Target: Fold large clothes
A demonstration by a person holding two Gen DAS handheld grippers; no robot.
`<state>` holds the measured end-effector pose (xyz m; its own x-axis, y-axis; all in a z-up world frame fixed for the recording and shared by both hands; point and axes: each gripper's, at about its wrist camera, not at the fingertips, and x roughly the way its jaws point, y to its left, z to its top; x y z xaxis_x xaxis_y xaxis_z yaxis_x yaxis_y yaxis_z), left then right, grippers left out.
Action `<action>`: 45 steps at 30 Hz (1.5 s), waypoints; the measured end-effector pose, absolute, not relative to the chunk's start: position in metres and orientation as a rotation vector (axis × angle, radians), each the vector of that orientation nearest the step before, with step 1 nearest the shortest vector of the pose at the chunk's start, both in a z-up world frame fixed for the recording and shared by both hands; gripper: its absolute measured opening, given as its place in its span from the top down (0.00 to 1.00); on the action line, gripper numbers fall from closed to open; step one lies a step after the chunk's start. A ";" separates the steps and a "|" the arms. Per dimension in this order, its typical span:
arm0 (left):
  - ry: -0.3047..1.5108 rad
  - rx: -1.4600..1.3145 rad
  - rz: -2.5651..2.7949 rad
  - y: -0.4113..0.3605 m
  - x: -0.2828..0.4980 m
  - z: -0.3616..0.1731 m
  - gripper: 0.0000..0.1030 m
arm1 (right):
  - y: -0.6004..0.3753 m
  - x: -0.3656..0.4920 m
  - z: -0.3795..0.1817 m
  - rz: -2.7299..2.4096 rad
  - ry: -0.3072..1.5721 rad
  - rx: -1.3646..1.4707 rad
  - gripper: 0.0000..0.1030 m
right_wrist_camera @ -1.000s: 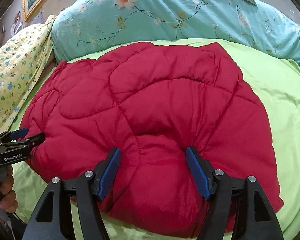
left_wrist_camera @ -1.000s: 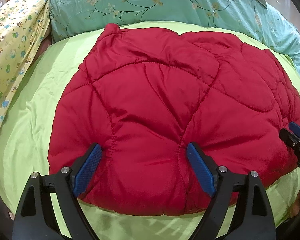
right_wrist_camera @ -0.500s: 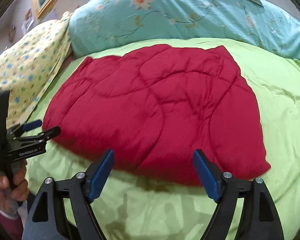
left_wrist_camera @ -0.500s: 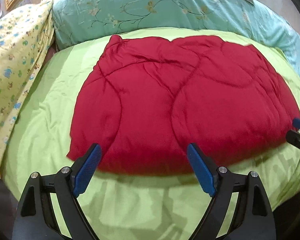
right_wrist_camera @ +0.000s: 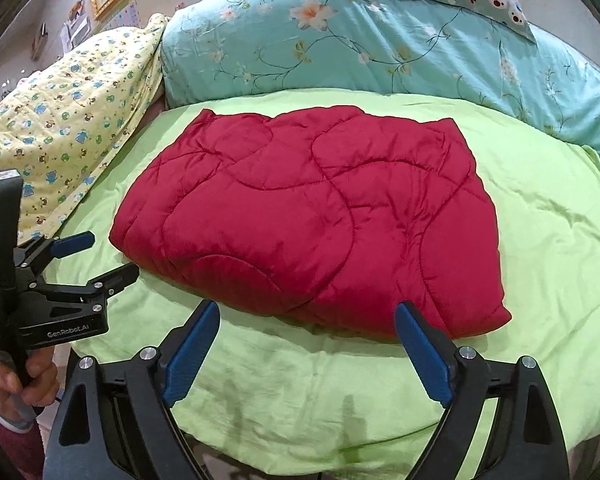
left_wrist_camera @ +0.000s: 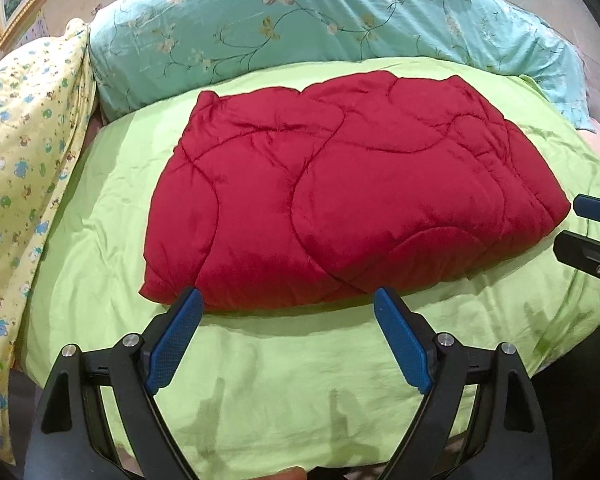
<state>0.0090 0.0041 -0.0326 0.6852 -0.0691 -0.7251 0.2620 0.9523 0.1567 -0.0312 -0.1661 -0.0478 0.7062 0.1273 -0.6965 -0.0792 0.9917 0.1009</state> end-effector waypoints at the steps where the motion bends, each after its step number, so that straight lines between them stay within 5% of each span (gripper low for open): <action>1: 0.796 0.257 -0.186 0.004 0.009 -0.031 0.14 | -0.166 -0.031 -0.048 0.112 0.786 0.070 0.11; 45: 0.830 0.279 -0.168 -0.009 0.046 -0.030 0.14 | -0.165 0.004 -0.046 0.119 0.832 0.079 0.11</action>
